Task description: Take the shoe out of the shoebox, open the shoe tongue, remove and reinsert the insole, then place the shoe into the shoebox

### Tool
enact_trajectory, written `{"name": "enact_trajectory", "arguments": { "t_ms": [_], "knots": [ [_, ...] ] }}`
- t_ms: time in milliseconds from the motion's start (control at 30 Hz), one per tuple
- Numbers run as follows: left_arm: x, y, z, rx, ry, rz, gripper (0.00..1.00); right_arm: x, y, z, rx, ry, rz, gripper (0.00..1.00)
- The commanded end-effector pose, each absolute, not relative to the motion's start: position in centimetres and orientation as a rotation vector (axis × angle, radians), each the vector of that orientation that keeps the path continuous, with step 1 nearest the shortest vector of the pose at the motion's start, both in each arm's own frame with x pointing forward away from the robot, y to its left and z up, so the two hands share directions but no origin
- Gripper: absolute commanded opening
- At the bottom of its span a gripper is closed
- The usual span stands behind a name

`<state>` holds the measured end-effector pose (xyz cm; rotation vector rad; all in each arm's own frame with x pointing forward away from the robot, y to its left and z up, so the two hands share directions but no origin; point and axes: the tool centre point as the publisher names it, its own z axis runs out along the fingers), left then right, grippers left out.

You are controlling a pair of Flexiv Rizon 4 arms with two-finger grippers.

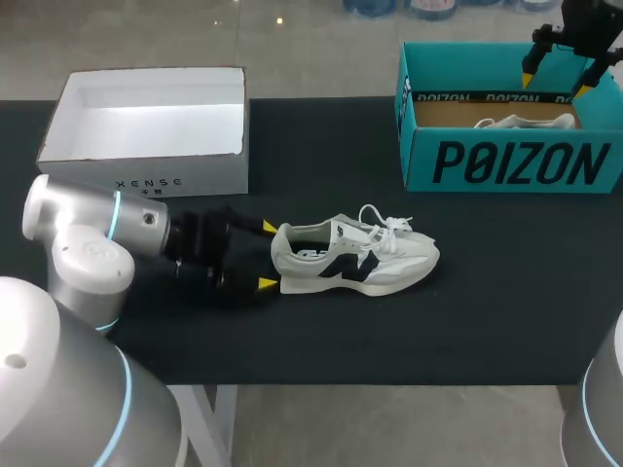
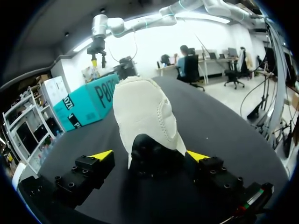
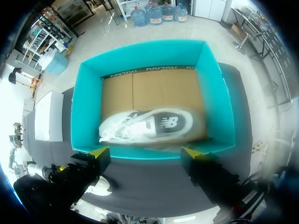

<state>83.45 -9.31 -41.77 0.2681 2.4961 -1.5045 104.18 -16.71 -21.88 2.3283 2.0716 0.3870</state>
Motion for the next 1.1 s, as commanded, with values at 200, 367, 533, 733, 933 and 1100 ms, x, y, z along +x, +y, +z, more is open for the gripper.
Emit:
{"name": "enact_trajectory", "arguments": {
  "t_ms": [200, 367, 533, 733, 933, 1100],
  "knots": [
    [82.2, -9.6, -42.2, 0.26, 2.489, -1.546, 1.0, 104.2, -16.7, -21.9, 2.329, 2.071, 0.385, 1.0],
    [82.0, -9.6, -43.1, 0.221, 2.46, -1.62, 1.0, 104.2, -16.7, -21.9, 2.329, 2.071, 0.385, 1.0],
    [82.0, -10.0, -43.5, 0.207, 2.416, -1.7, 1.0, 104.2, -16.7, -21.9, 2.329, 2.071, 0.385, 1.0],
    [82.1, -10.5, -43.5, 0.215, 2.407, -1.73, 1.0, 104.2, -16.7, -21.9, 2.329, 2.071, 0.385, 1.0],
    [82.5, -10.6, -43.4, 0.213, 2.392, -1.758, 1.0, 104.2, -16.7, -21.9, 2.329, 2.071, 0.385, 1.0],
    [82.8, -10.8, -43.2, 0.213, 2.381, -1.777, 1.0, 104.2, -16.7, -21.9, 2.329, 2.071, 0.385, 1.0]
  ]
}}
